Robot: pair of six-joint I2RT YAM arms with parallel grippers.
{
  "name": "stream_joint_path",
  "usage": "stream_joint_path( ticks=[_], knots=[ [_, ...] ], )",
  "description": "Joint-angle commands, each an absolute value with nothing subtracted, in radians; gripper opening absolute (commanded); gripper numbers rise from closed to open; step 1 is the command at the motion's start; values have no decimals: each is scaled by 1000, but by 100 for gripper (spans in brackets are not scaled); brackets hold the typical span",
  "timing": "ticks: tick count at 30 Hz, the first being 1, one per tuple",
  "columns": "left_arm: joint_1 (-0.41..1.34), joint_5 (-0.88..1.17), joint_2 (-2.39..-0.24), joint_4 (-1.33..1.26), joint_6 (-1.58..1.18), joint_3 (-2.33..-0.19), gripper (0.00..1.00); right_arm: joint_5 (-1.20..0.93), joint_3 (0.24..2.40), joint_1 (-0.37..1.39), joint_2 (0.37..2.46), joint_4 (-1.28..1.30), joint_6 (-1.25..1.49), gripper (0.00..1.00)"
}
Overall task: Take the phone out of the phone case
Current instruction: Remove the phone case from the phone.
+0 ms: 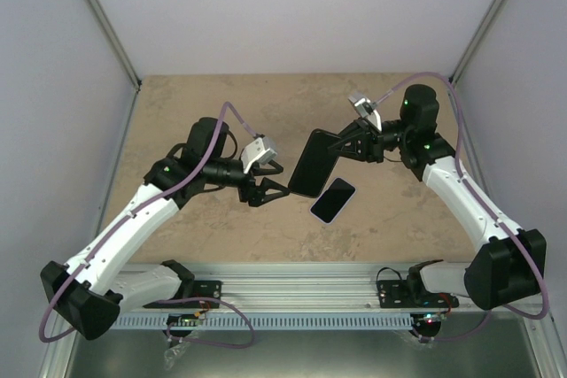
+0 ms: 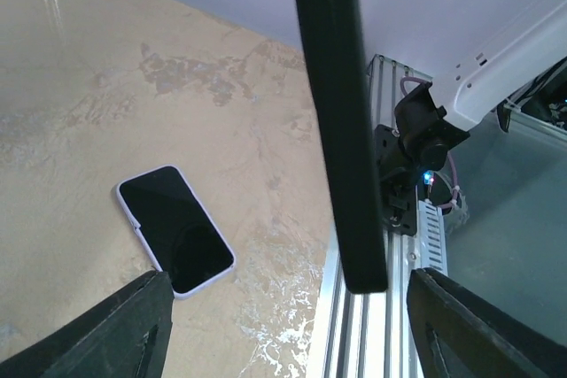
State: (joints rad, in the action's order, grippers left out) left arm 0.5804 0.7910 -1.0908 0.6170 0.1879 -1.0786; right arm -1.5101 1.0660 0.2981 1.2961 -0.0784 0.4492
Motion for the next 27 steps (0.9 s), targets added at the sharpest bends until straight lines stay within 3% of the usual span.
stream_joint_path(
  ticks=[1,27],
  knots=[
    [576,781,-1111,555,148,-1059,74,-1513,1060,295,1282,-151,497,1],
    [574,675,-1098,529,153,-1007,61,-1553,1056,295,1278,-174,519,0]
  ],
)
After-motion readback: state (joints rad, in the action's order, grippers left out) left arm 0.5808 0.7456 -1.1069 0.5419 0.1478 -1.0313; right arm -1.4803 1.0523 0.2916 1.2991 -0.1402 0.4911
